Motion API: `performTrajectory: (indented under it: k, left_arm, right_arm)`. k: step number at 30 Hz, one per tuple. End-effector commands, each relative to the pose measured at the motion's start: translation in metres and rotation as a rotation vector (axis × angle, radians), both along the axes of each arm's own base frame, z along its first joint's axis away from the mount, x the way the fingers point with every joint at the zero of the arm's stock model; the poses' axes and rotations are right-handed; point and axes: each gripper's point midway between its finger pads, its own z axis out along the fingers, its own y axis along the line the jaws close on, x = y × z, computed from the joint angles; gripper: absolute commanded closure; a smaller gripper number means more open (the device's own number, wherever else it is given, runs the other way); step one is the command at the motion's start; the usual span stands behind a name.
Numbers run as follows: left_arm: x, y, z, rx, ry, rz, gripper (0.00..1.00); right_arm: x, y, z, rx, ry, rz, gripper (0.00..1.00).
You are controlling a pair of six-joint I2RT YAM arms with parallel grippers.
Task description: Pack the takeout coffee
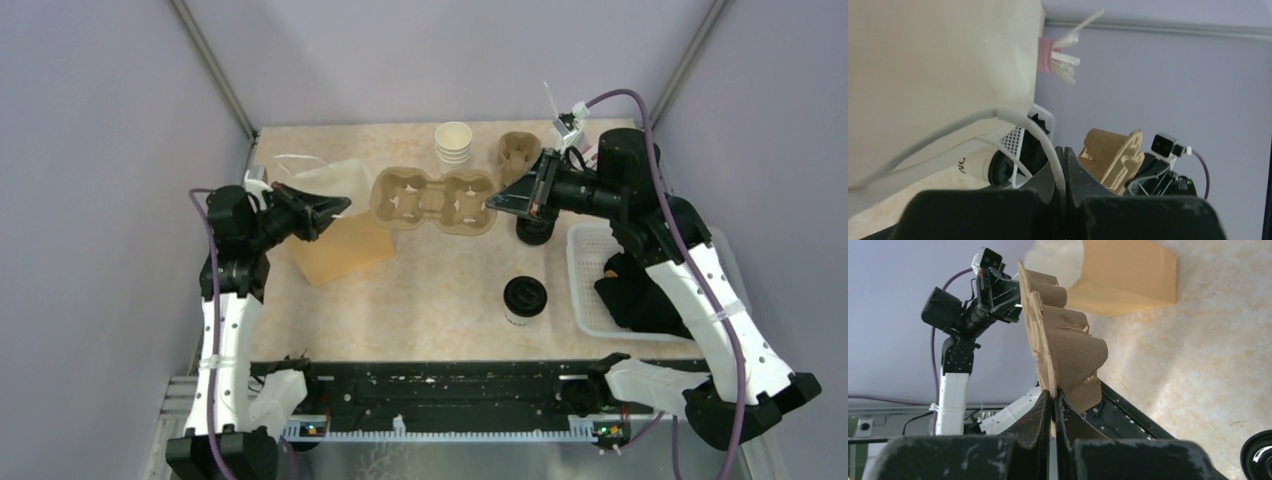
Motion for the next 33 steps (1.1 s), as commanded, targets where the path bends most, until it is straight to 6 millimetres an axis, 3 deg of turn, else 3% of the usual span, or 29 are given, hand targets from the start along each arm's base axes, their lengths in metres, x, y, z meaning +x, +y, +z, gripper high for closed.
performTrajectory:
  k: [1, 11, 15, 19, 21, 26, 28, 33]
  left_arm:
    - [-0.014, -0.042, 0.031, -0.048, -0.095, -0.111, 1.00]
    - [-0.036, -0.118, 0.037, -0.034, -0.112, -0.269, 1.00]
    - [-0.047, -0.130, 0.027, 0.034, -0.106, -0.312, 0.94]
    - [-0.059, -0.119, 0.026, 0.165, -0.158, -0.327, 0.73]
    - [-0.066, -0.107, 0.026, 0.279, -0.169, -0.326, 0.59]
    - [-0.083, -0.077, 0.016, 0.527, -0.138, -0.338, 0.36]
    - [-0.088, -0.064, 0.017, 0.603, -0.130, -0.321, 0.32]
    - [-0.083, -0.022, 0.015, 0.784, -0.050, -0.169, 0.34]
  right_arm:
    - [-0.013, -0.001, 0.036, 0.089, -0.030, -0.021, 1.00]
    - [-0.009, -0.020, 0.032, -0.023, -0.030, -0.116, 1.00]
    - [-0.012, -0.033, 0.032, -0.085, -0.038, -0.158, 1.00]
    - [-0.020, -0.037, 0.033, -0.114, -0.043, -0.141, 1.00]
    - [-0.023, -0.038, 0.033, -0.121, -0.046, -0.128, 1.00]
    - [-0.029, -0.037, 0.031, -0.132, -0.041, -0.095, 1.00]
    - [-0.030, -0.036, 0.032, -0.130, -0.040, -0.084, 1.00]
    - [-0.029, -0.039, 0.031, -0.160, -0.046, -0.084, 1.00]
